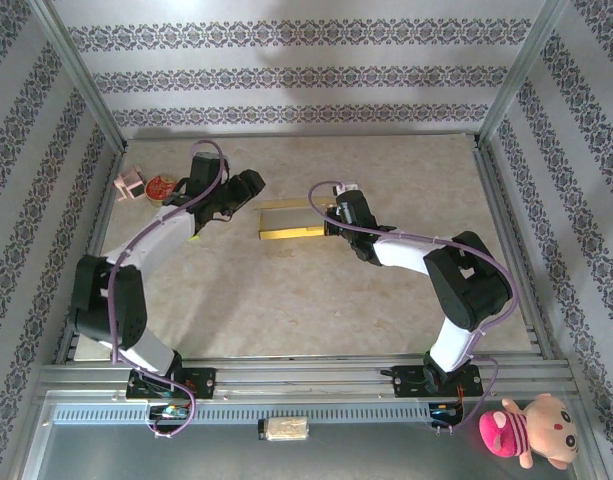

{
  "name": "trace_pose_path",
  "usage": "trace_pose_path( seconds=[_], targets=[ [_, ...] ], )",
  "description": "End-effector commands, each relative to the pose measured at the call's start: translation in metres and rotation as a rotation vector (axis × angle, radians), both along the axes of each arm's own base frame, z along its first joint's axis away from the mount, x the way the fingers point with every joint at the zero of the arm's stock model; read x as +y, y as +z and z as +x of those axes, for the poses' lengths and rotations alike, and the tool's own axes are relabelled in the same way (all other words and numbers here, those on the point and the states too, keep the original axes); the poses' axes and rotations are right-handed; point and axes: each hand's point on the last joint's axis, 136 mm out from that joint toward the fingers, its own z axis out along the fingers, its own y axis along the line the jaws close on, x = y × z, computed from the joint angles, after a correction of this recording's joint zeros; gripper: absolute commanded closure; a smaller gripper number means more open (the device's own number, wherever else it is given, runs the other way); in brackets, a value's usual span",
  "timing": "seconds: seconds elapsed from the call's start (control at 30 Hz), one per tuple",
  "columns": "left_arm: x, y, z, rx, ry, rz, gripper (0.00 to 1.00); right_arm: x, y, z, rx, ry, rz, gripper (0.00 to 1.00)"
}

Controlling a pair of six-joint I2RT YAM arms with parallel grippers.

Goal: Fold the paper box

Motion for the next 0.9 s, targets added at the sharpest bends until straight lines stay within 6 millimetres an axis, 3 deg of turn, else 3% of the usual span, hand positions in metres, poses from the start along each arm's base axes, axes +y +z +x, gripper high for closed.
trace_pose_path(
  seconds=[0.0,0.27,0.53,0.77,0.87],
  targets=[
    [-0.007,-0.008,-0.002,0.051,-0.069,0.0,0.33,-0.005,-0.034,-0.021,0.081,0.043,-0.124,0.95],
    [0.015,-0.065,-0.016,0.176,-0.057,0.166,0.43,-0.002,-0.039,-0.026,0.066,0.067,-0.182,0.94],
    [0.007,-0.082,-0.013,0.201,-0.098,0.152,0.52,0.005,-0.035,-0.028,0.054,0.09,-0.184,0.9],
    [0.009,-0.094,-0.013,0.222,-0.092,0.163,0.6,0.012,-0.023,-0.043,0.04,0.15,-0.2,0.78],
    [0.009,-0.096,-0.013,0.223,-0.089,0.163,0.6,0.009,-0.02,-0.051,0.043,0.158,-0.206,0.66]
  ],
)
